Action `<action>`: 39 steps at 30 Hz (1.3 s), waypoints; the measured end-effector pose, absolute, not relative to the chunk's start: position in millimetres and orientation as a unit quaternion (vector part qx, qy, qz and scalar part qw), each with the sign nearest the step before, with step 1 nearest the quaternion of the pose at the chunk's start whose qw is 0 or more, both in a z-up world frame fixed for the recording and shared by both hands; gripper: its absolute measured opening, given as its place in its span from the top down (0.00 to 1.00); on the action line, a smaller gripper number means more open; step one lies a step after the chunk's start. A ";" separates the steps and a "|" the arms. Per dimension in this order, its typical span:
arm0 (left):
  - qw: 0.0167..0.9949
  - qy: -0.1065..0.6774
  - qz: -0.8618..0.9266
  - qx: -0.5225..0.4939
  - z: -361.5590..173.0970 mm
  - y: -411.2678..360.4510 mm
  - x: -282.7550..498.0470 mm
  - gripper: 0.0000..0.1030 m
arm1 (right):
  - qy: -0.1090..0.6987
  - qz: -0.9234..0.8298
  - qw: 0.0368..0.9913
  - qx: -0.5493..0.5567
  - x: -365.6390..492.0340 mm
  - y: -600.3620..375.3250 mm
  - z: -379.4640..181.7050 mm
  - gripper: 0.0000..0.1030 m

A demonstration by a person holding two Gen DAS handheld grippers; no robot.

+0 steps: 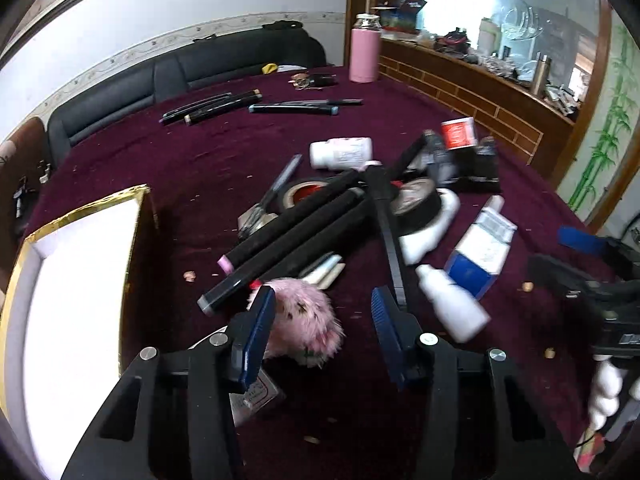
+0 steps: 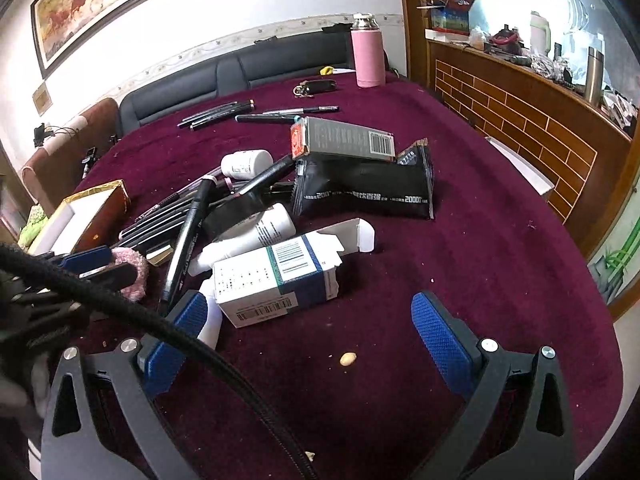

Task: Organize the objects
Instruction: 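Grasp the pink fluffy toy with the left gripper, then drop the pink toy in the tray while the right gripper places the white box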

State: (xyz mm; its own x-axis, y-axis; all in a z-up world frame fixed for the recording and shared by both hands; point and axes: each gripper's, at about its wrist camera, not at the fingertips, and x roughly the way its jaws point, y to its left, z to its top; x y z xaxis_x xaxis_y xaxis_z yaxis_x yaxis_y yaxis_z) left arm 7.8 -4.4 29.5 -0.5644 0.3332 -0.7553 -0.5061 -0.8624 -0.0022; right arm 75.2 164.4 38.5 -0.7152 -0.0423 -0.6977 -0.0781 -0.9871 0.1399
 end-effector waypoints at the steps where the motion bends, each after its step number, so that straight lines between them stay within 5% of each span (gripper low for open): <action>1: 0.236 0.114 0.877 -0.402 27.6 -4.0 7.6 0.57 | 0.077 0.924 0.008 -0.376 75.7 163.8 39.7 0.00; 18: 0.202 0.140 0.876 -0.415 16.3 -6.2 9.9 0.58 | 0.073 0.920 -0.005 -0.385 71.7 152.2 42.1 0.00; 22: 0.229 0.116 0.871 -0.418 17.6 -0.6 18.9 0.72 | 0.059 0.921 -0.005 -0.384 72.6 144.6 46.2 0.01; 31: 0.253 -0.010 0.890 -0.379 73.4 -72.7 53.8 0.72 | 0.062 0.915 -0.063 -0.394 52.0 123.8 67.8 0.12; 35: 0.239 -0.029 0.897 -0.371 88.5 -106.7 69.1 0.71 | 0.088 0.888 -0.115 -0.436 21.6 97.0 61.2 0.30; 39: 0.213 -0.043 0.907 -0.361 98.5 -142.4 76.8 0.71 | 0.078 0.866 -0.166 -0.466 7.2 53.0 49.8 0.30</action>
